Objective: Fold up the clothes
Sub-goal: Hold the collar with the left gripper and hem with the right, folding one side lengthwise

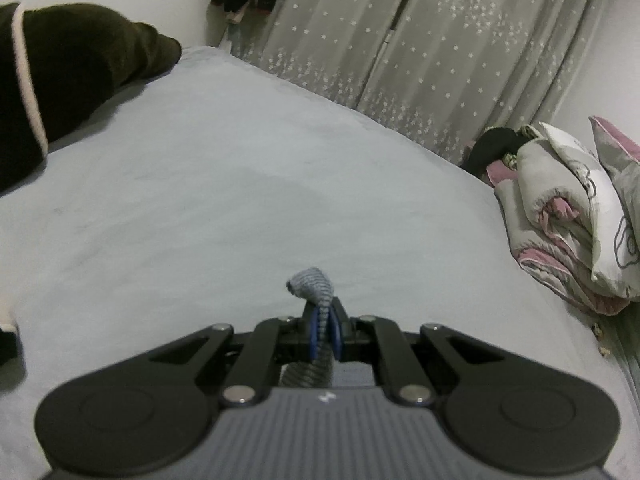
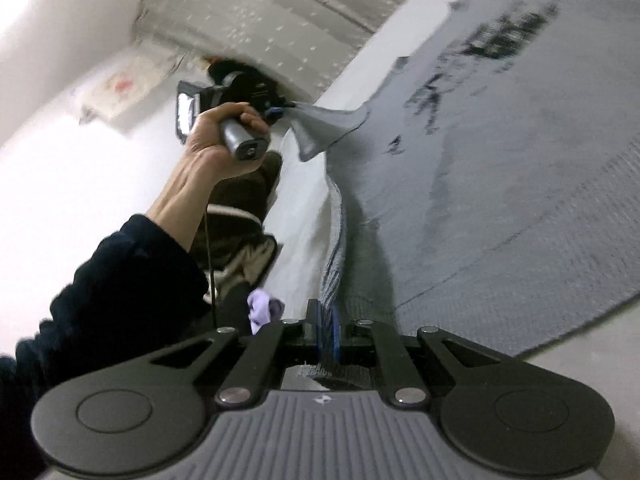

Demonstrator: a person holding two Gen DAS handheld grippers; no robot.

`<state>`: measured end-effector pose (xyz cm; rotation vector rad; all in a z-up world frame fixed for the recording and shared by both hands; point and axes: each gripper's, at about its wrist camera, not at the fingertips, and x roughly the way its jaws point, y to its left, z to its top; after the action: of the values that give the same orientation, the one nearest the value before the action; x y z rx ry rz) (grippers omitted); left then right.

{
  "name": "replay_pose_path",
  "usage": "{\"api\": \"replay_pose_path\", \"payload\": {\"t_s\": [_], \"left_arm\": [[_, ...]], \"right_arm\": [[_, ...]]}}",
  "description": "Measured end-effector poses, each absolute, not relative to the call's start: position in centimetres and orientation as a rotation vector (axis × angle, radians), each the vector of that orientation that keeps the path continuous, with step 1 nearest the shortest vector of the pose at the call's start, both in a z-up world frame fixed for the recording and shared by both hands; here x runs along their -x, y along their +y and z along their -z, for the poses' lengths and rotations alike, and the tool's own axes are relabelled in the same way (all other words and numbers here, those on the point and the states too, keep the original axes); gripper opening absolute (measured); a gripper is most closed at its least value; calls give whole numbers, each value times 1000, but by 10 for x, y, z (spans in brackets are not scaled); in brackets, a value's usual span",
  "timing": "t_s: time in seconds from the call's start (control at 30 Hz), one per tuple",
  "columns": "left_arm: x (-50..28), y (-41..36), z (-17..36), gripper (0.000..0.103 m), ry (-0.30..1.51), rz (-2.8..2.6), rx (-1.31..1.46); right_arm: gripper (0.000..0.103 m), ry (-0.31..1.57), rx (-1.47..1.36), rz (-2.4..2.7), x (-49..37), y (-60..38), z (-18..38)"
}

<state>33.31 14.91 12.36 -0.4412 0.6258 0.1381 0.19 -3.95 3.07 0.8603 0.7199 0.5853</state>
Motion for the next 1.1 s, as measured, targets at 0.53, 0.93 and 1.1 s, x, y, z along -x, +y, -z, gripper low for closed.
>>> {"api": "replay_pose_path", "payload": {"t_s": [0.53, 0.93, 1.1], "left_arm": [[-374, -4, -100, 6, 710, -111, 270], [-399, -53, -50, 7, 779, -148, 162], [-398, -60, -46, 8, 775, -124, 141]], "right_arm": [[8, 733, -1029, -329, 16, -92, -22], [8, 774, -929, -227, 11, -100, -19], [8, 768, -895, -202, 13, -100, -21]]}}
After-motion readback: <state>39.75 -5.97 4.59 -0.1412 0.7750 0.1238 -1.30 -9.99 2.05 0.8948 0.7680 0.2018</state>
